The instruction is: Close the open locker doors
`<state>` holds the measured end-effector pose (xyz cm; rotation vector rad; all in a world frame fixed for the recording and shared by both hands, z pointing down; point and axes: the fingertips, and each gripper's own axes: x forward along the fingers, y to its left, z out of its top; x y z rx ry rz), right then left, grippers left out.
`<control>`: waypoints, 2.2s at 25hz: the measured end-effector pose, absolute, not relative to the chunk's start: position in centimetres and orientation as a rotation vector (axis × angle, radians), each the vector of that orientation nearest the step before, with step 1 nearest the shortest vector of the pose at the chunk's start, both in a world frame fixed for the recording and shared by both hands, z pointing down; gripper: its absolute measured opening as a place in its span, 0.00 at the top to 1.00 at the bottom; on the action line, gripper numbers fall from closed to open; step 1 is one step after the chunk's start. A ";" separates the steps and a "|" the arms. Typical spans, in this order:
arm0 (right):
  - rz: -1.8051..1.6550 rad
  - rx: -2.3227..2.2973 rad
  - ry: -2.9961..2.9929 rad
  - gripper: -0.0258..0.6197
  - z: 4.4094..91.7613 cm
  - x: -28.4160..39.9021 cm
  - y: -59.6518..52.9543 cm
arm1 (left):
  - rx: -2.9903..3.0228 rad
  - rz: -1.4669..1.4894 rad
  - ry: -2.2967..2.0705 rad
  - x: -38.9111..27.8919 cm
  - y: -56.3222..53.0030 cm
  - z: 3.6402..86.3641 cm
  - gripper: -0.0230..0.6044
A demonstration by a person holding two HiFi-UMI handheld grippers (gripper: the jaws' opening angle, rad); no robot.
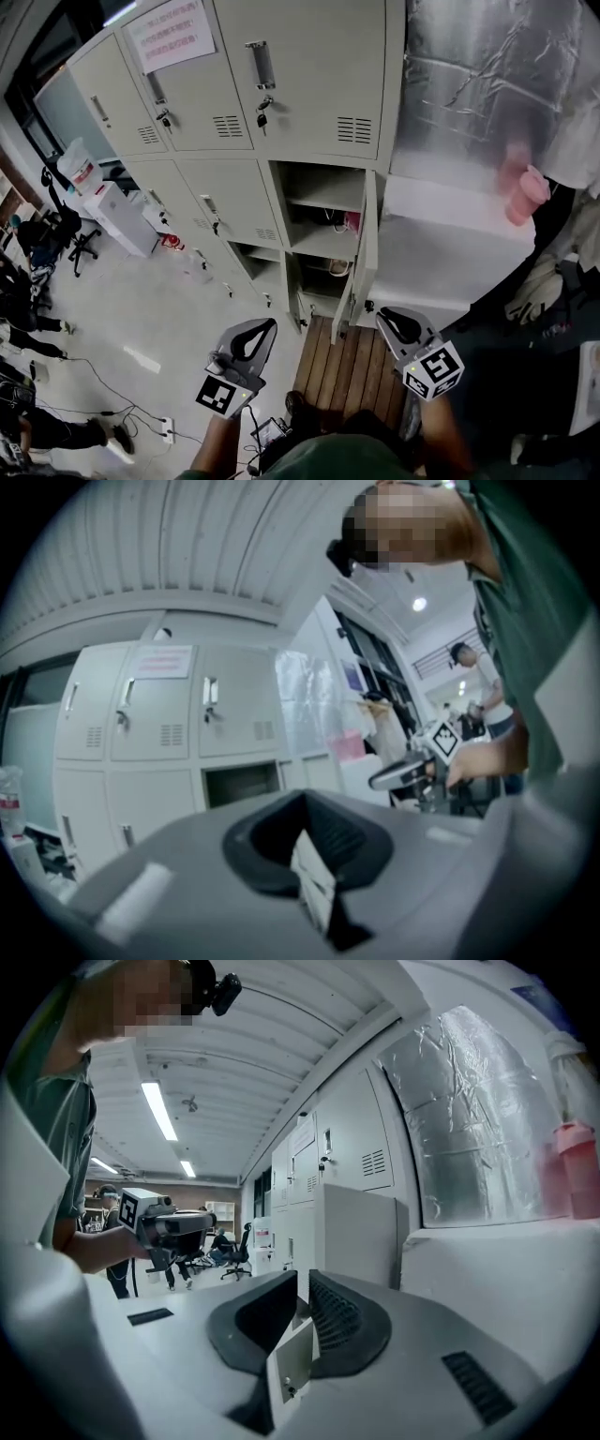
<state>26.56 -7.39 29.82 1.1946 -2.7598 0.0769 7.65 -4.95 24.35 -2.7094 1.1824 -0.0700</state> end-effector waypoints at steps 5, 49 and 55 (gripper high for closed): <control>0.059 1.205 -2.697 0.90 31.3 25.4 -10.0 | -2.736 -0.045 1.155 5.5 -7.9 25.0 0.96; 0.000 1.420 -2.561 0.87 32.0 7.9 -29.8 | -2.765 -0.050 1.312 -11.7 -18.3 30.7 0.96; -0.007 1.472 -2.522 0.87 32.5 7.8 -33.8 | -2.778 -0.056 1.336 -13.0 -18.7 31.5 0.96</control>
